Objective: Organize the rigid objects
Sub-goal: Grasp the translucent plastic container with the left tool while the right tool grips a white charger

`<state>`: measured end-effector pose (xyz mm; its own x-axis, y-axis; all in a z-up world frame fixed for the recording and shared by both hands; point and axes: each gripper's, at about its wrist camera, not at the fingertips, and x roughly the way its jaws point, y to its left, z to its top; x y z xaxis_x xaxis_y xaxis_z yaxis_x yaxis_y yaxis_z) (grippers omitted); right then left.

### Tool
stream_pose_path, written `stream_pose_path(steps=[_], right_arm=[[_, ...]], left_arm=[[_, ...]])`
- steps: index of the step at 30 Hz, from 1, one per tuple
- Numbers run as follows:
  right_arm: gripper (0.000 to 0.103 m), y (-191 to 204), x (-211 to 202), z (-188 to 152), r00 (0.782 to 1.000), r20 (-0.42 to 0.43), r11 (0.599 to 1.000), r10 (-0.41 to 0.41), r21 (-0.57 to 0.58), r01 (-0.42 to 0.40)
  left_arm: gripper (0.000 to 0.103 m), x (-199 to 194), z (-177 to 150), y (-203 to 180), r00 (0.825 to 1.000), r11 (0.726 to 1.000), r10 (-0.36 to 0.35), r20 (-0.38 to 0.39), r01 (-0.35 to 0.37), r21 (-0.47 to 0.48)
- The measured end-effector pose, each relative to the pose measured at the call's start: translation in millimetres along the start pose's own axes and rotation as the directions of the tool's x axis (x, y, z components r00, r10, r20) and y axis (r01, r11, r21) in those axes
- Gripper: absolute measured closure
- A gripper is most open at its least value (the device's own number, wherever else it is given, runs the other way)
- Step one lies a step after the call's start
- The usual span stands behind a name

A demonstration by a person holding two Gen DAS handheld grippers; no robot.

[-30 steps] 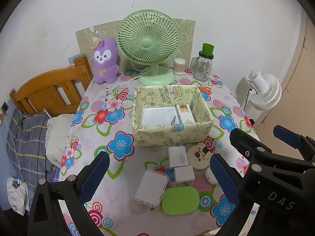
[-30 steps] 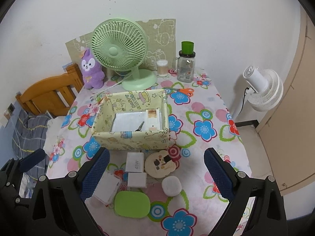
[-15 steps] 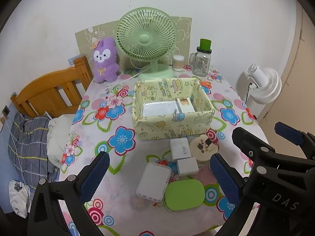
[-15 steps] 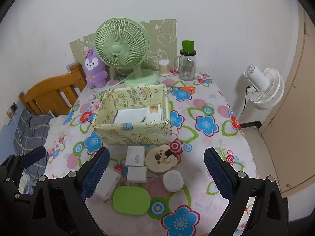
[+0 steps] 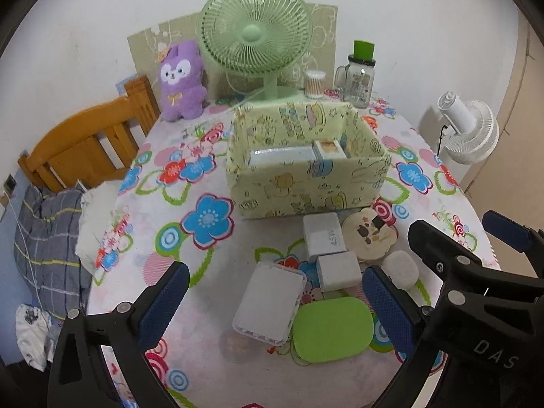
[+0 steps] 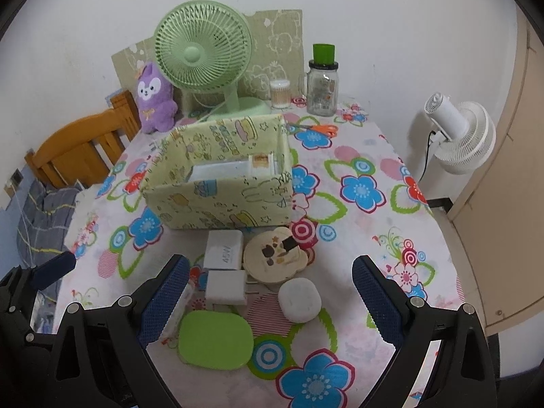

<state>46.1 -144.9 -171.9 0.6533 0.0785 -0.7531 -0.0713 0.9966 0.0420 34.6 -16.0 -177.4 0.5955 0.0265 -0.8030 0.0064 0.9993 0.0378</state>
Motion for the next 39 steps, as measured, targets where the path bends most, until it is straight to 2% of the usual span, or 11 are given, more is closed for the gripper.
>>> stream_pose_path(steps=[11,21,34,36,39], right_arm=[[0.005,7,38,-15,0.999,-0.053,0.999,-0.004,-0.045,0.001],[0.005,17,73,-29,0.993,-0.114,0.997,-0.017,-0.076,0.008],[0.005,28,104,-38,0.985,-0.169,0.996,-0.021,-0.09,0.006],[0.005,30,107,-38,0.985,-0.174,0.996,-0.018,-0.086,0.003],[0.005,33,113,-37,0.983,-0.186,0.997,-0.014,-0.08,-0.001]], left_arm=[[0.003,37,-14,5,0.998,0.999,0.032,-0.054,-0.031,0.013],[0.007,71,-31,13,0.993,1.0,-0.013,-0.117,0.014,0.008],[0.026,94,-40,14,0.985,0.999,-0.039,-0.168,0.042,0.015],[0.037,95,-39,14,0.986,1.0,-0.011,-0.164,0.014,0.015],[0.039,97,-38,14,0.987,0.999,0.024,-0.16,-0.019,0.034]])
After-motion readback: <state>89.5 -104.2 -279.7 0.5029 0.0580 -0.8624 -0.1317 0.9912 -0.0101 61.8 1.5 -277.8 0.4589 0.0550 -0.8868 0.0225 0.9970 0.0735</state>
